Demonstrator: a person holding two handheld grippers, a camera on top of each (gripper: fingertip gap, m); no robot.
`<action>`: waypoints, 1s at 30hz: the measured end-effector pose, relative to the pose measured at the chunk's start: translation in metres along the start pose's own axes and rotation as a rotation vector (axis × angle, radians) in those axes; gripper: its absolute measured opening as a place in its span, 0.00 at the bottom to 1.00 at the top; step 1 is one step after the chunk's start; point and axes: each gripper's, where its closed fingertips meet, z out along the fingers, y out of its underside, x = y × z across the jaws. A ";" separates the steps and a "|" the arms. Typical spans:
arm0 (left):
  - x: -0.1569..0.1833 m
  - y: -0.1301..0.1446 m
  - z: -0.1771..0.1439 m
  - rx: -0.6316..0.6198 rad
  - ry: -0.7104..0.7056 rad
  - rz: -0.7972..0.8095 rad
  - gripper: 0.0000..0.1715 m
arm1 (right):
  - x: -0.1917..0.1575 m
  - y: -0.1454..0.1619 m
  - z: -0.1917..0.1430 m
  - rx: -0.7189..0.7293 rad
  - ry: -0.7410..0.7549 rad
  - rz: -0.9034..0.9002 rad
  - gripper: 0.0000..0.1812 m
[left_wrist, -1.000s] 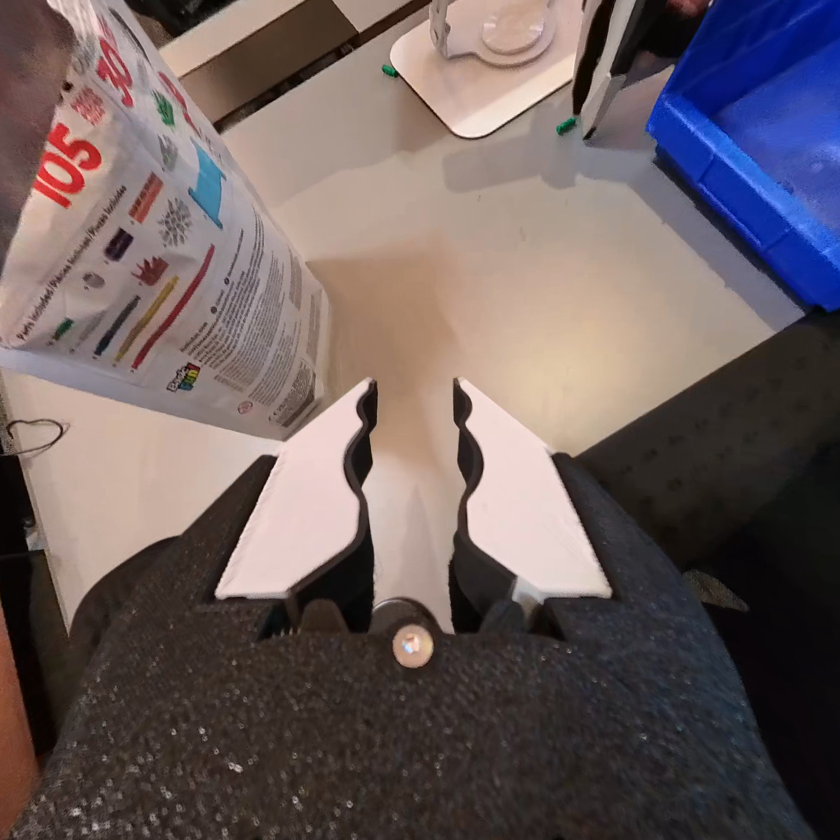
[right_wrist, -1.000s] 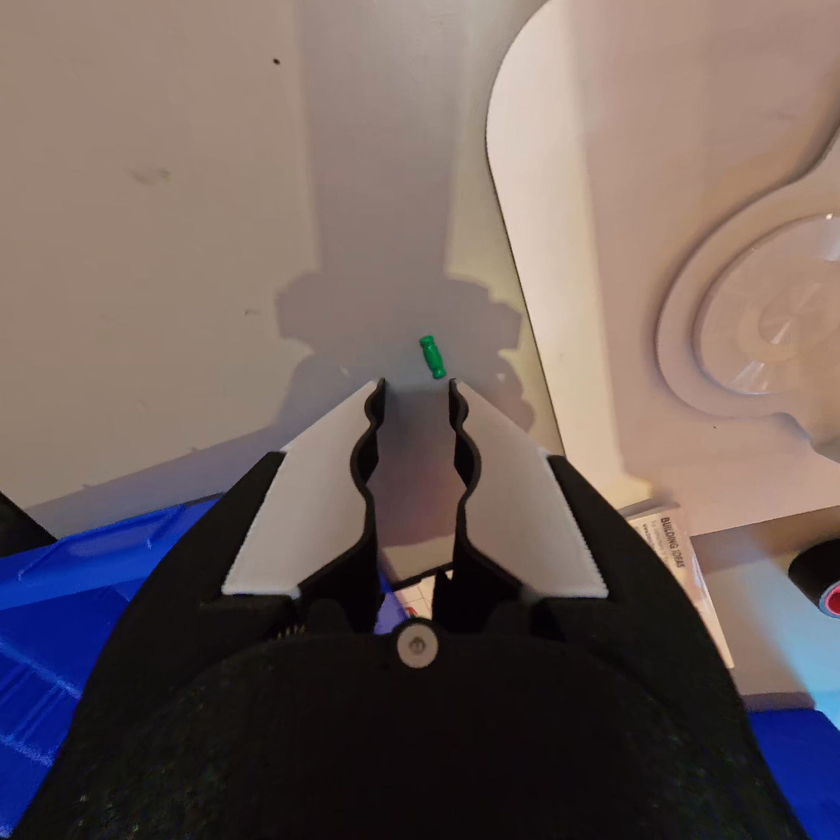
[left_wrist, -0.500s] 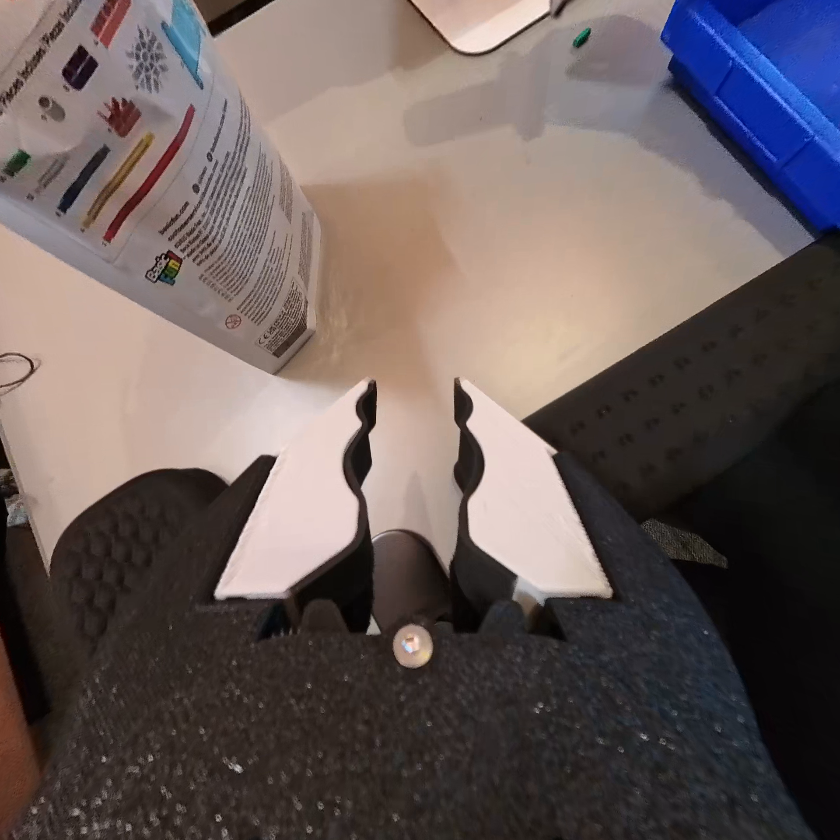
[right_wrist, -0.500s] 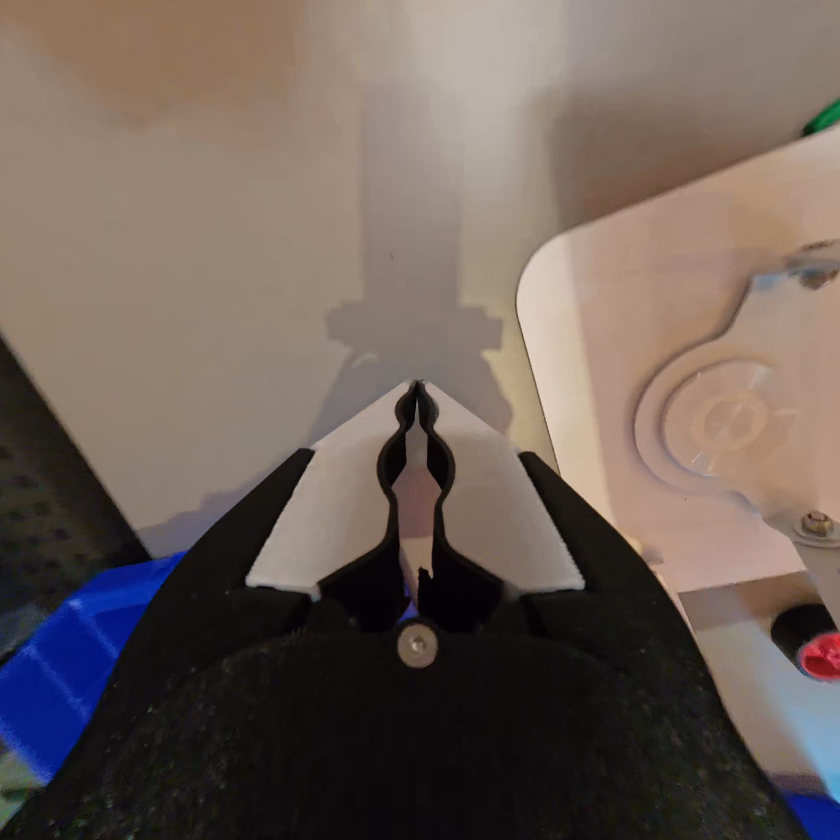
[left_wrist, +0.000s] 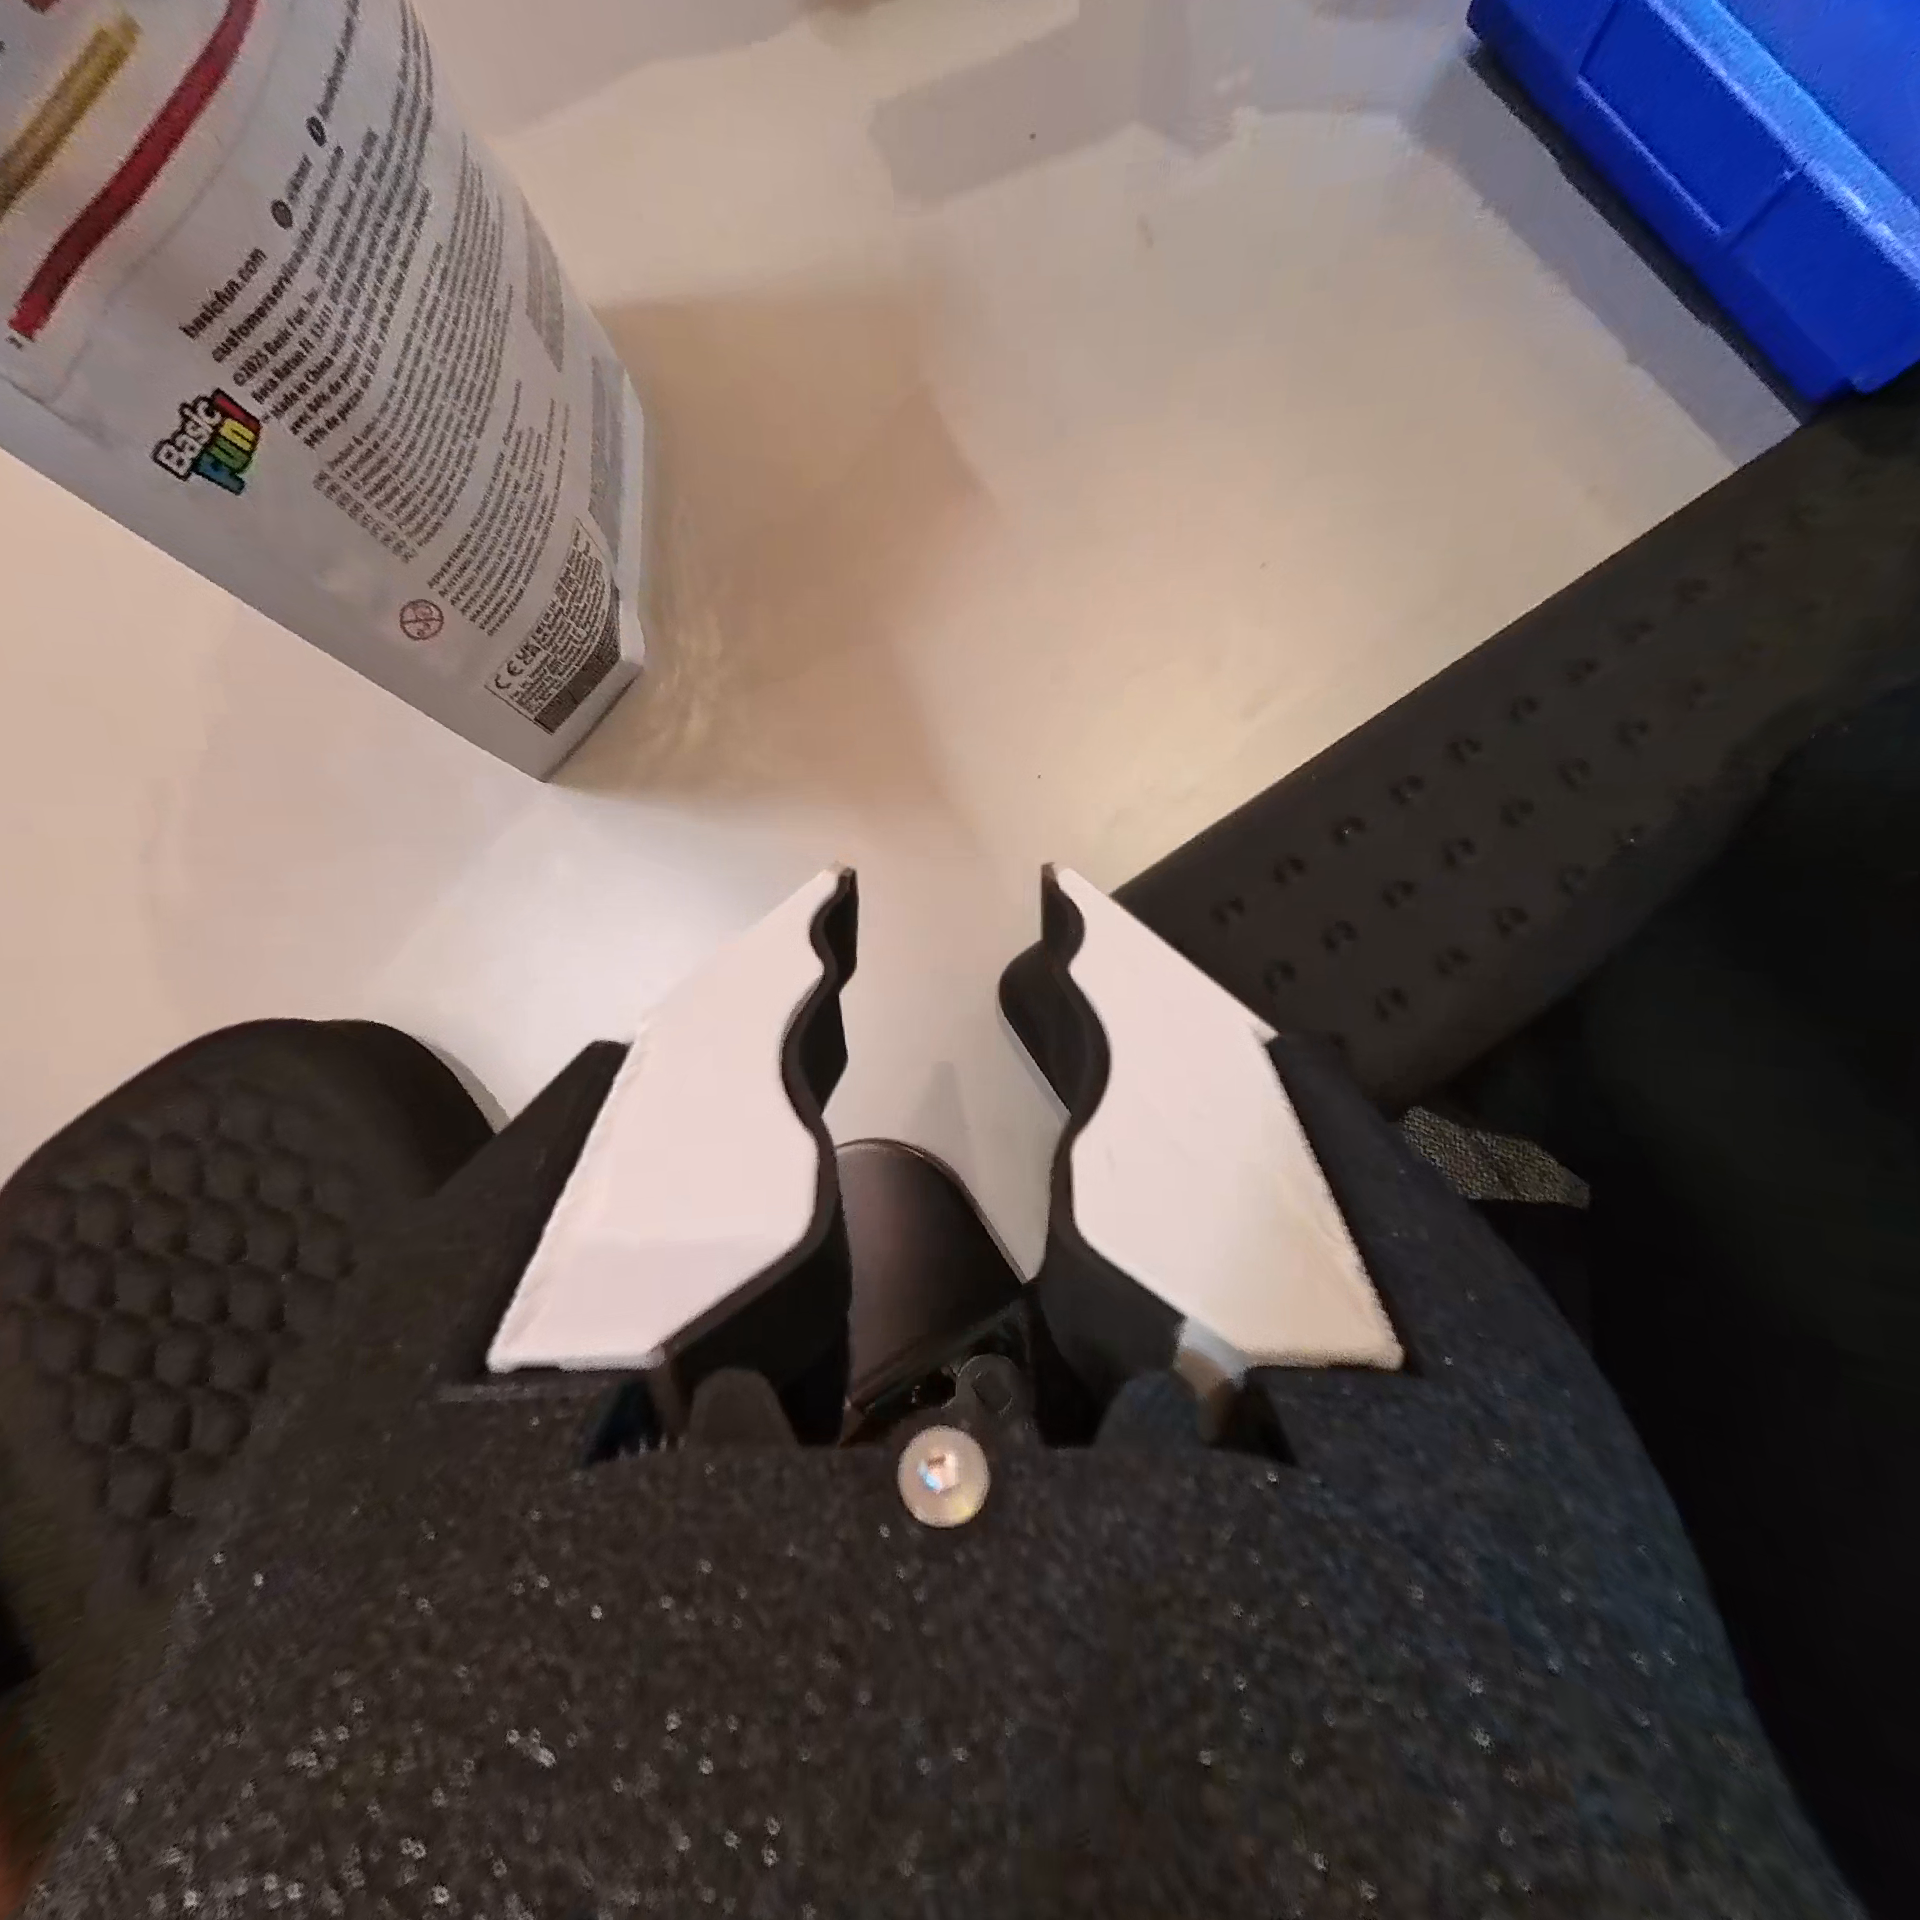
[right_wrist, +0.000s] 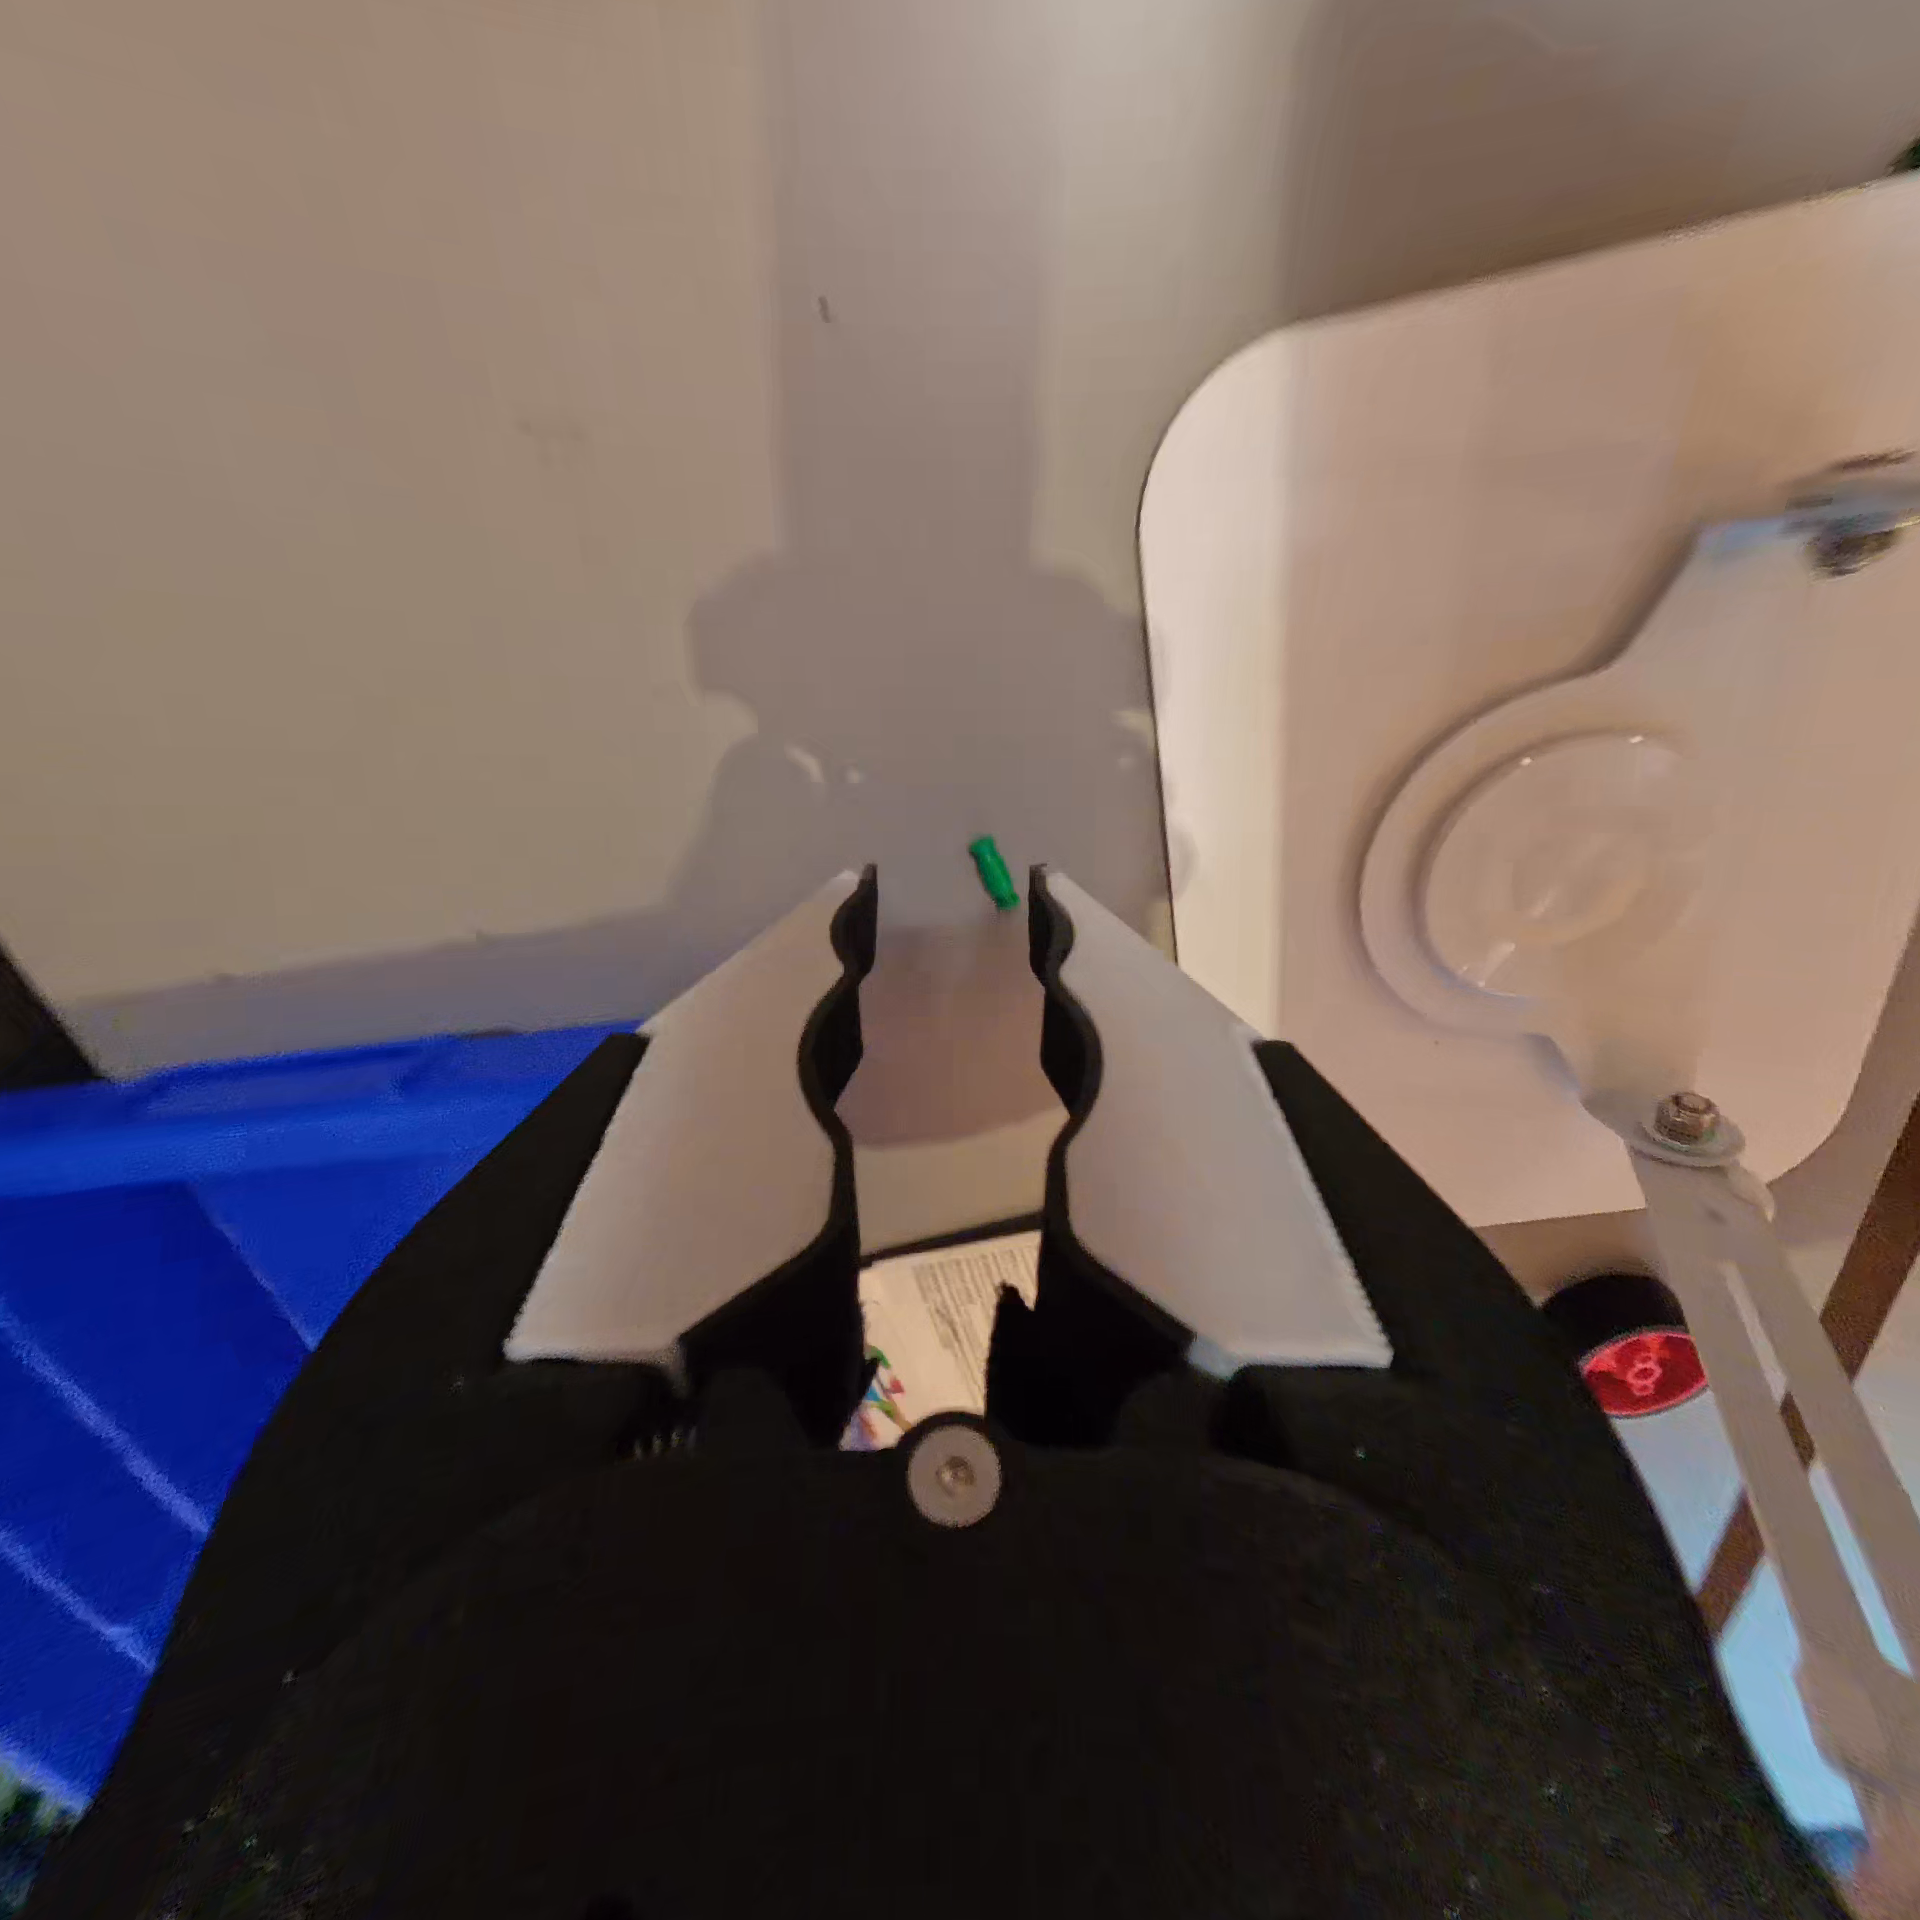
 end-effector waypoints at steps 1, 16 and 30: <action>0.001 0.002 0.000 -0.004 0.002 0.002 0.20 | 0.002 0.007 0.009 -0.036 0.014 -0.037 0.15; 0.008 -0.001 0.008 -0.007 0.026 -0.002 0.19 | -0.030 -0.103 -0.058 0.313 -0.006 -0.090 0.02; 0.013 -0.038 0.024 0.065 0.070 0.009 0.12 | -0.110 -0.345 -0.171 0.702 0.100 -0.300 0.21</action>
